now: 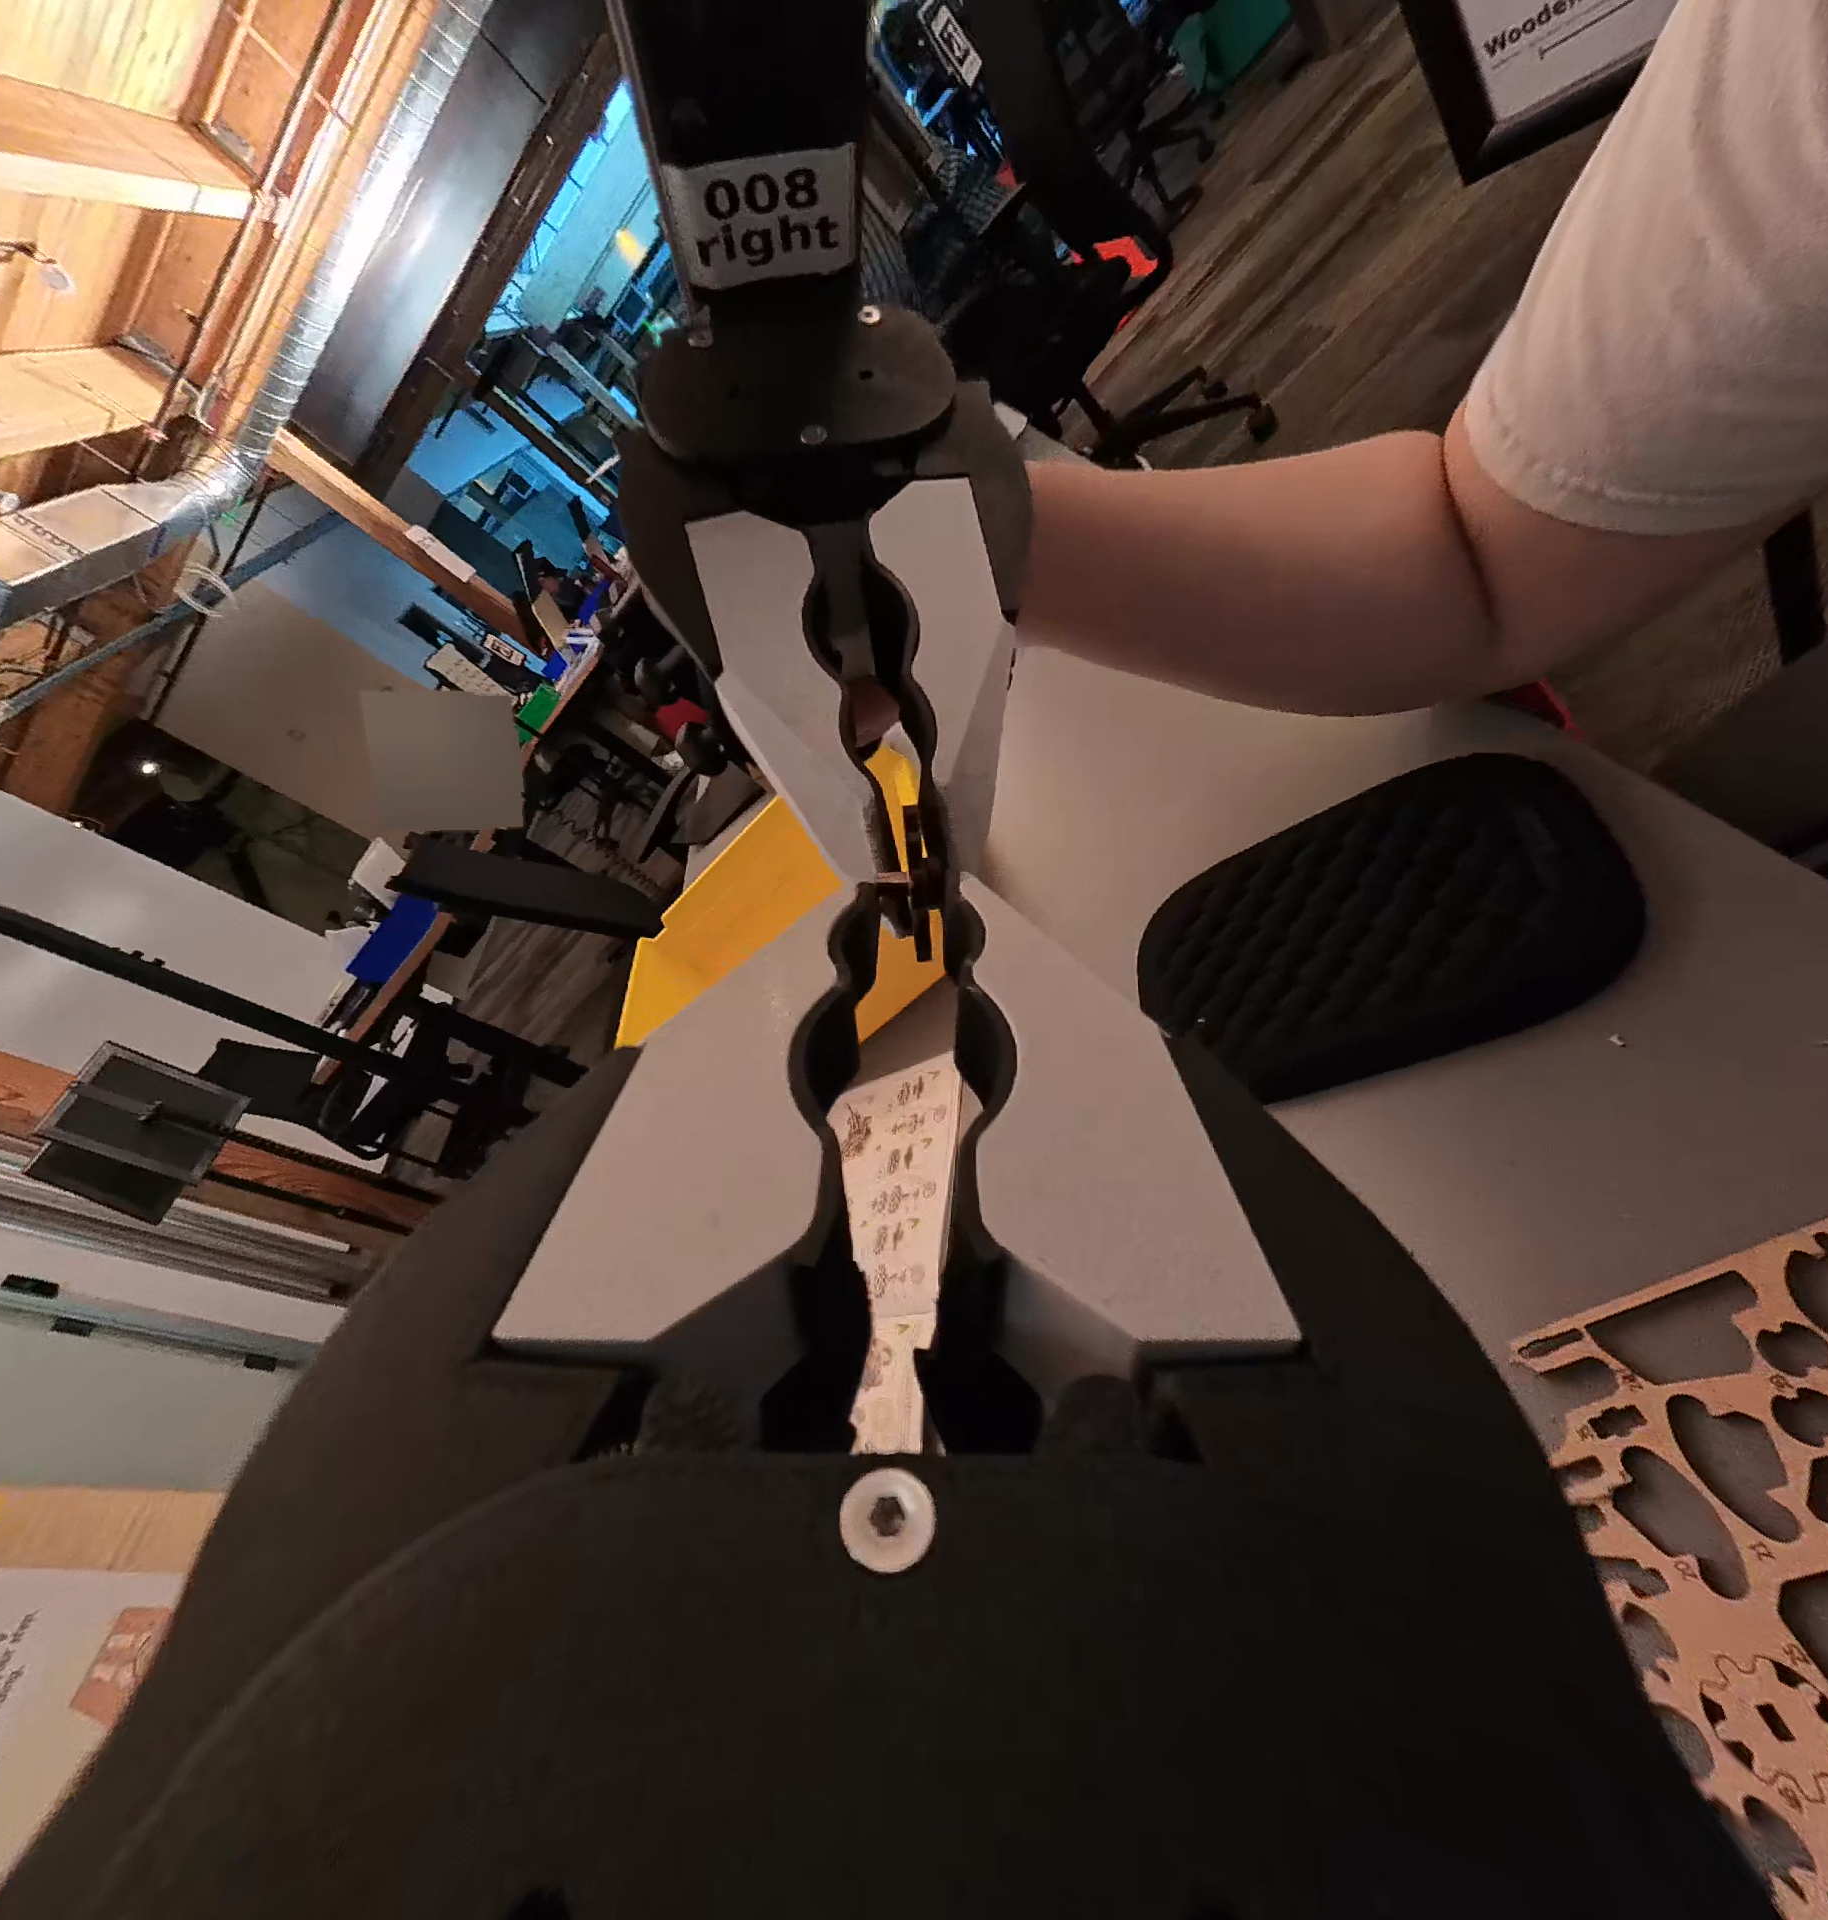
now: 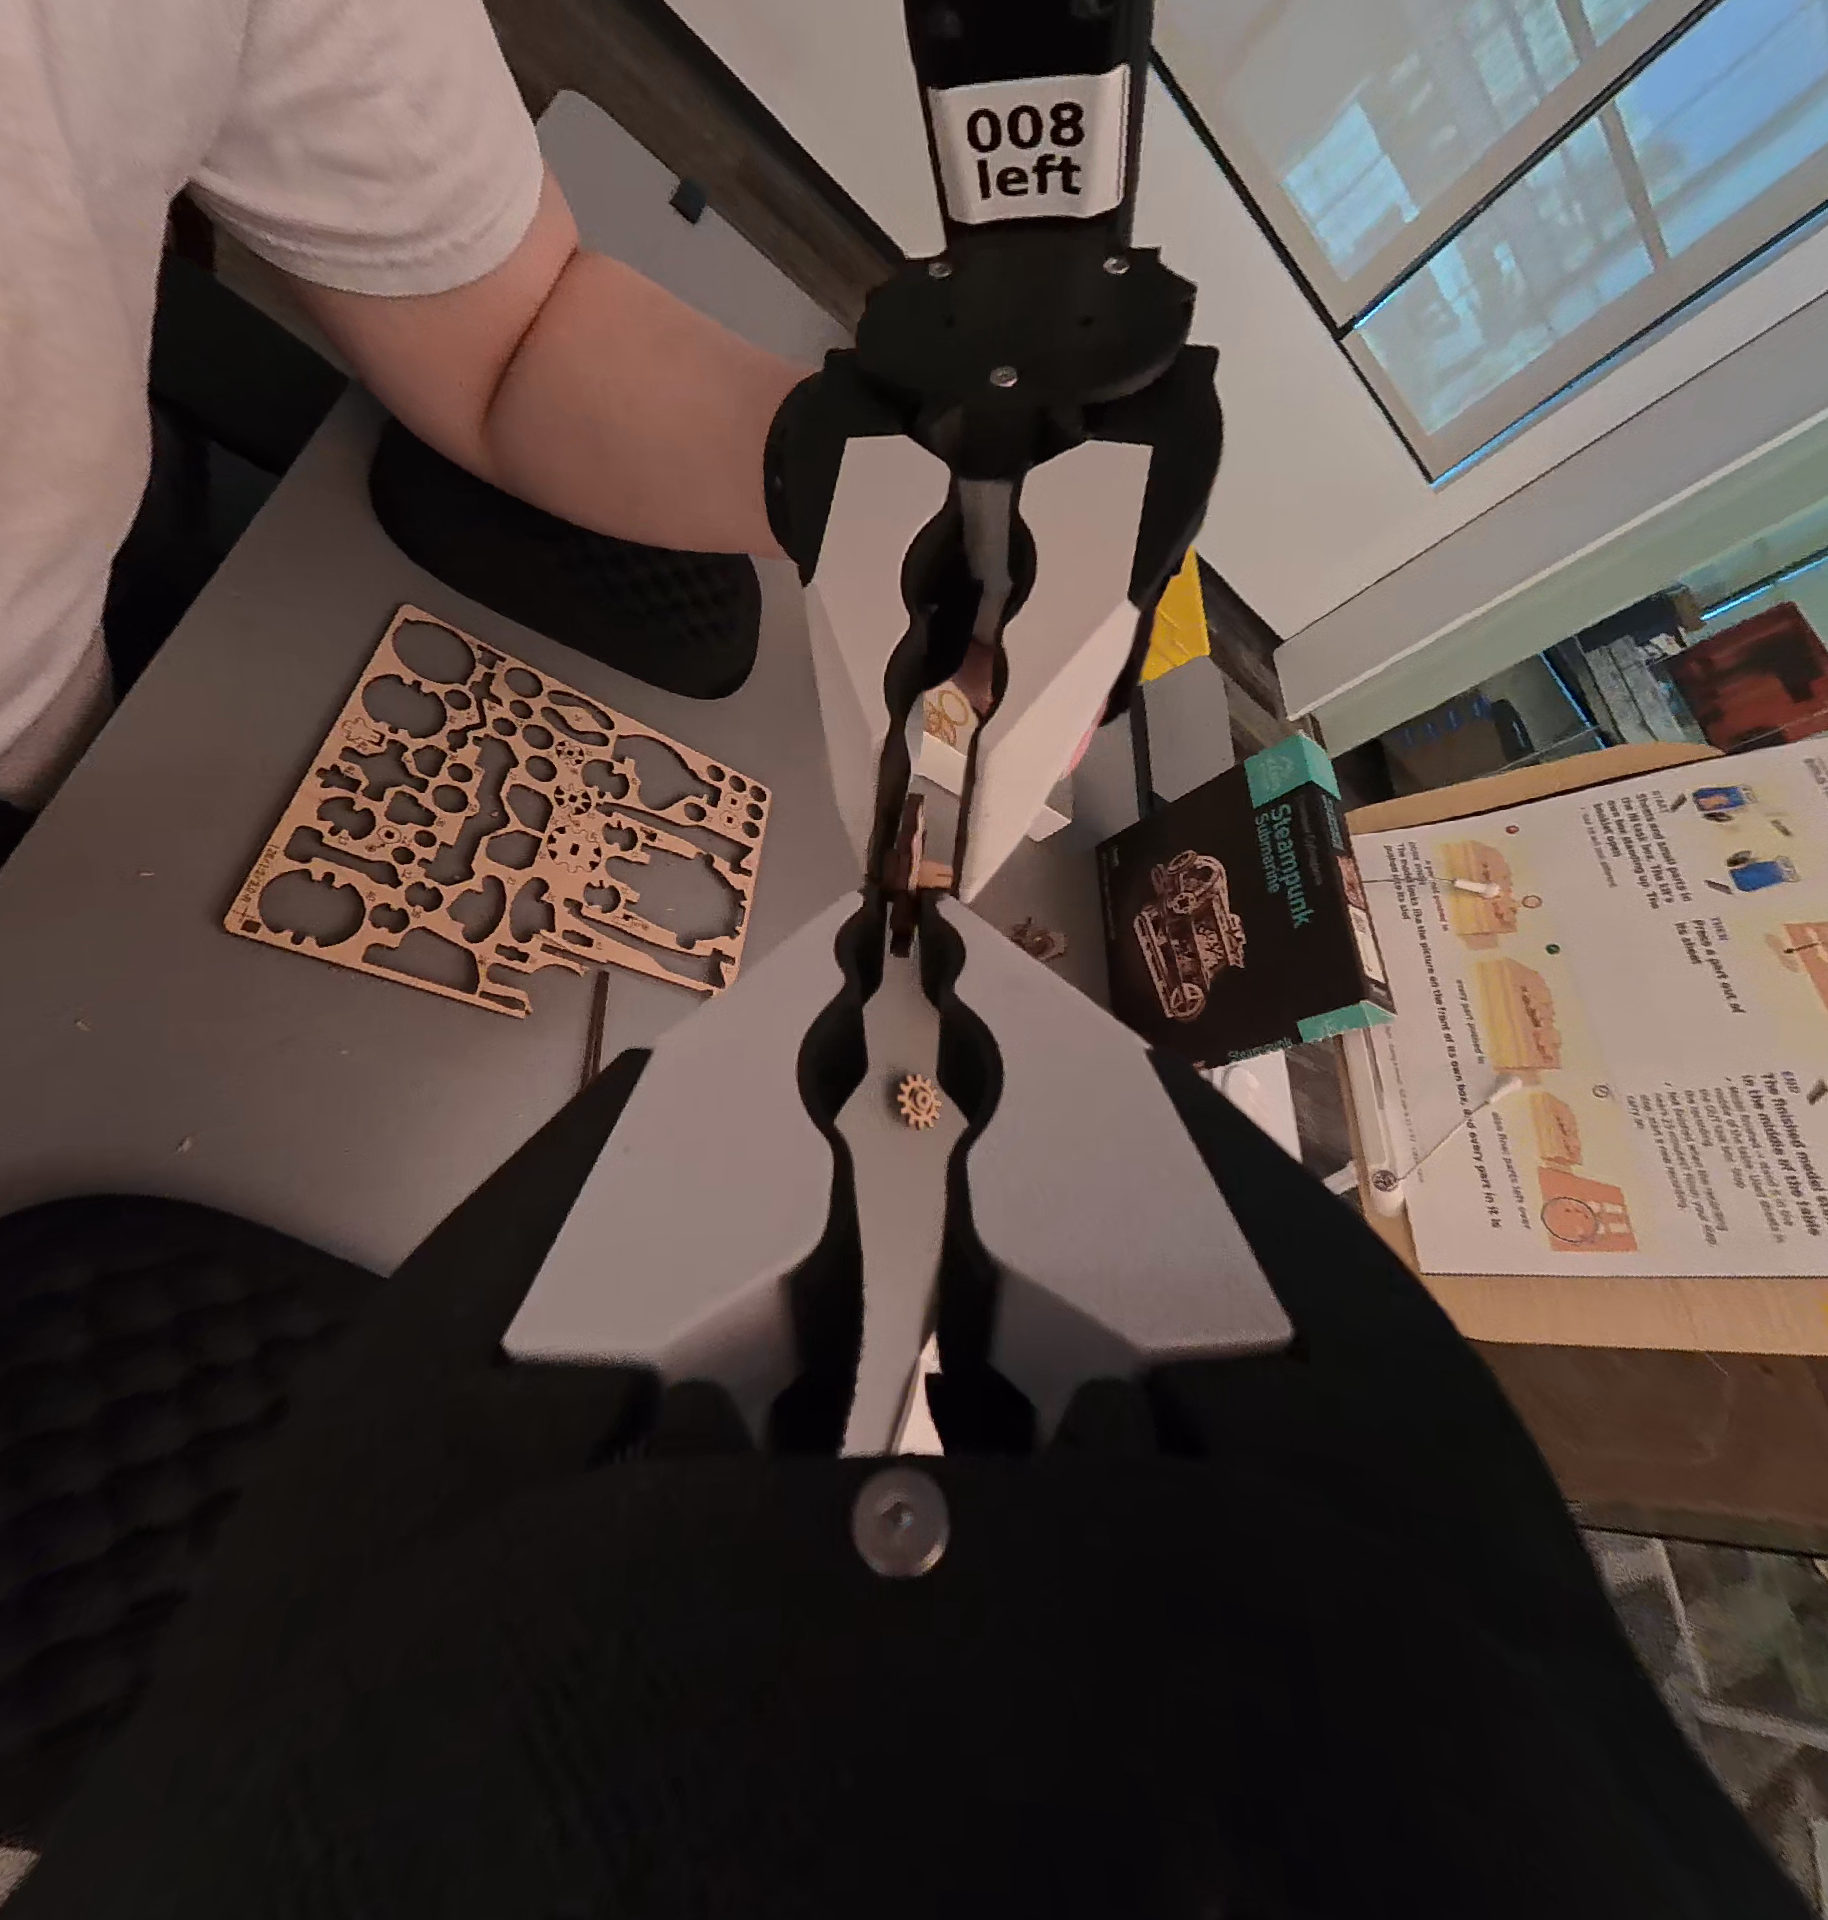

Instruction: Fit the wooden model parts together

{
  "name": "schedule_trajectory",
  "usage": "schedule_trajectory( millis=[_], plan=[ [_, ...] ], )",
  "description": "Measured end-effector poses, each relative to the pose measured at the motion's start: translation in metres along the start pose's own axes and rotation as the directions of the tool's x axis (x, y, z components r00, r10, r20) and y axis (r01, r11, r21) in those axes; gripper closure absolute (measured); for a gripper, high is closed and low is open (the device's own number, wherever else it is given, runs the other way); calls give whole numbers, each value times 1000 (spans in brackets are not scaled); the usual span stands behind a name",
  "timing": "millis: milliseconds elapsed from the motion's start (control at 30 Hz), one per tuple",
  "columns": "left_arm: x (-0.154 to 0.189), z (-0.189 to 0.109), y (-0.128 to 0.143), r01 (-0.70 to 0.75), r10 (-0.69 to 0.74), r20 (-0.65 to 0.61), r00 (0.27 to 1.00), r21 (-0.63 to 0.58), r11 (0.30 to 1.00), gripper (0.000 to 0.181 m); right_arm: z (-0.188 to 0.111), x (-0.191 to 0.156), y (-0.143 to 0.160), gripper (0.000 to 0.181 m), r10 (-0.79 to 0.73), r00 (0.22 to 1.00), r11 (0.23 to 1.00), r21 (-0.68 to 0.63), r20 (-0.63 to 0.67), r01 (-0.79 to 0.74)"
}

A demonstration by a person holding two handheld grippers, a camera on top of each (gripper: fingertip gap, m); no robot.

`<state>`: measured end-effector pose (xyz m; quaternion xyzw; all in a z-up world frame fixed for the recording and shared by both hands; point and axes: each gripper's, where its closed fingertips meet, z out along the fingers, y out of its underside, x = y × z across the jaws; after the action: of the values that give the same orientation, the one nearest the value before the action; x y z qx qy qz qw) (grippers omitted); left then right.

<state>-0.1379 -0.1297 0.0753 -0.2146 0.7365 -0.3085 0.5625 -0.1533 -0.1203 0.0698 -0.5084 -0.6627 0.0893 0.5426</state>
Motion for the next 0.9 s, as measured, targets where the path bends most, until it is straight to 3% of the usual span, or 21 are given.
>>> schedule_trajectory(
  millis=[400,567,900],
  plan=[
    [1,7,14,-1,1,-9,1000,-62,998,171,1,-2,16,178,-24,997,998,-50,73,28],
    [-6,8,10,49,-49,28,998,-5,999,171,-3,4,12,179,-11,999,1000,-8,48,12],
    [-4,10,18,8,-6,36,999,-56,998,171,-1,3,20,178,-27,998,998,-48,51,30]
  ],
)
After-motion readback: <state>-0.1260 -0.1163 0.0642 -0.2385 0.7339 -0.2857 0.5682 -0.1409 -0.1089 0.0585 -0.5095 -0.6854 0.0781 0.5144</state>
